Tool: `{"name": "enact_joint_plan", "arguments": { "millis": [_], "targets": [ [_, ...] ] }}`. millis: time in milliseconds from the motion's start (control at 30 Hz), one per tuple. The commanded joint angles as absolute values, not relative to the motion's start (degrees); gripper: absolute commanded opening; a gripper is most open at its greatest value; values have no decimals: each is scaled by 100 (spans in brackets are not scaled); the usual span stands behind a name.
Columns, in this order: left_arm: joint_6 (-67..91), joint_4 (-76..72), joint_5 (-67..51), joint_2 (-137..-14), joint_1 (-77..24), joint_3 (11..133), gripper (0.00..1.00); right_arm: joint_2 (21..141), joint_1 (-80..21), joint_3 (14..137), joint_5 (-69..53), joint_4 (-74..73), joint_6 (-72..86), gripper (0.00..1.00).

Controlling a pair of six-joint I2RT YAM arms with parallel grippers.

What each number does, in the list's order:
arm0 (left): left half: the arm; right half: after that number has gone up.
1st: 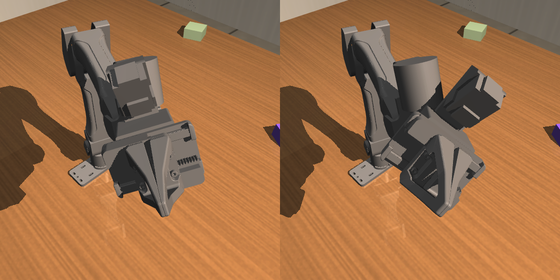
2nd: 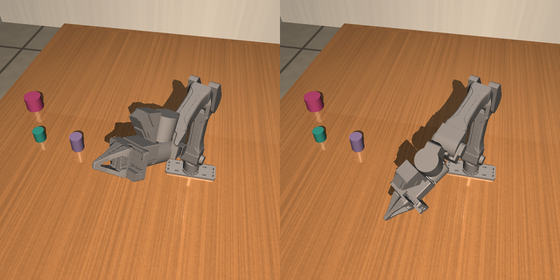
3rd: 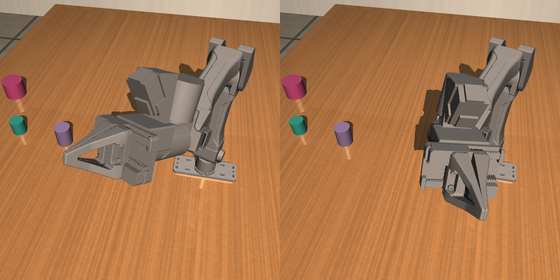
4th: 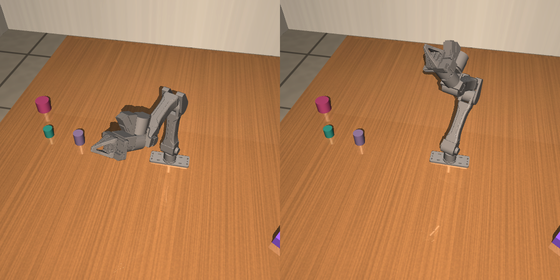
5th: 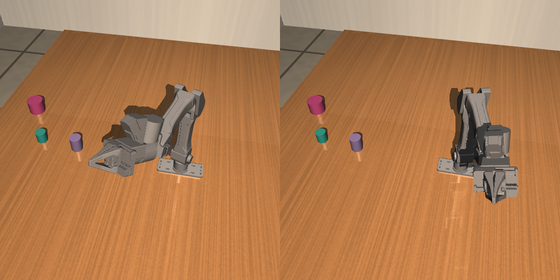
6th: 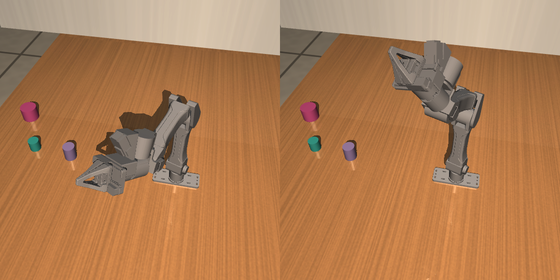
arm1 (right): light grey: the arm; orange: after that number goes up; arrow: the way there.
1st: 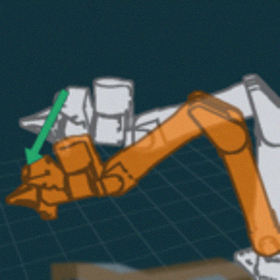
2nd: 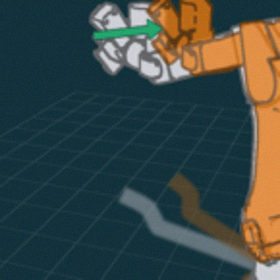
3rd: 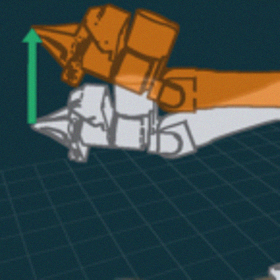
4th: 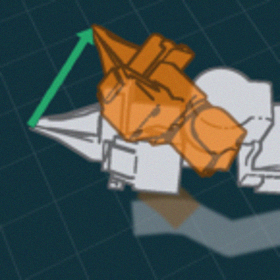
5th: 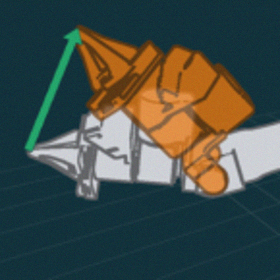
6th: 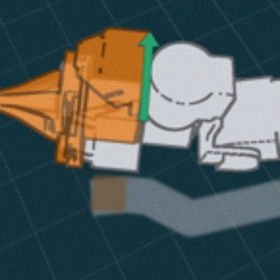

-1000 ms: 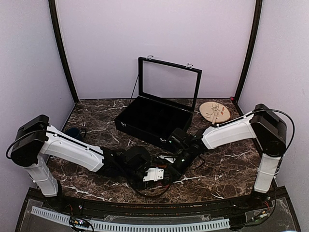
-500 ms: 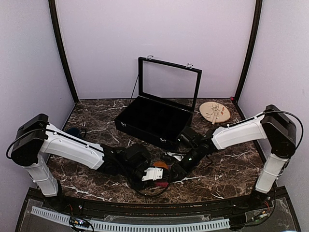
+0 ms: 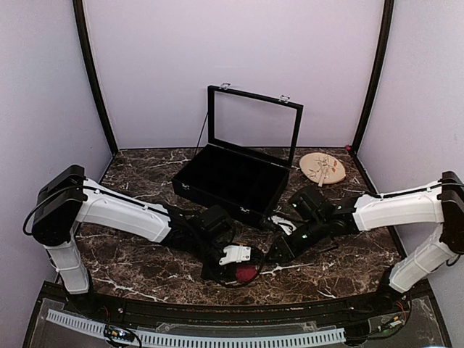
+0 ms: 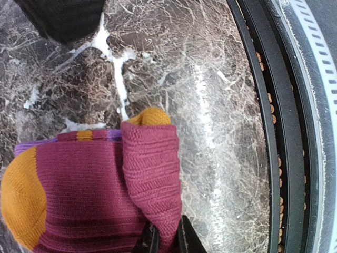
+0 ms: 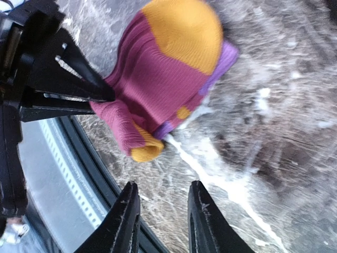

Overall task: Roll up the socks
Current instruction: Roll the sock at the center of the board.

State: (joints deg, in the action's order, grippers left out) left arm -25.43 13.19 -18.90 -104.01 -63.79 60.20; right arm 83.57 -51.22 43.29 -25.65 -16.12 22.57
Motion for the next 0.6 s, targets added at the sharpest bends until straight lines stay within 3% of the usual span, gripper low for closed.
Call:
{"name": "enact_joint_plan", "arguments": {
  "millis": [0, 567],
  "targets": [
    [-2345, 1843, -2441, -10479, -6270, 6182, 12, 7982, -5313, 4127, -1589, -1360, 2371, 30],
    [-2054, 2656, -3997, -11175, -5706, 6795, 13, 6852, -6855, 3738, 1370, -1202, 2160, 29]
  ]
}}
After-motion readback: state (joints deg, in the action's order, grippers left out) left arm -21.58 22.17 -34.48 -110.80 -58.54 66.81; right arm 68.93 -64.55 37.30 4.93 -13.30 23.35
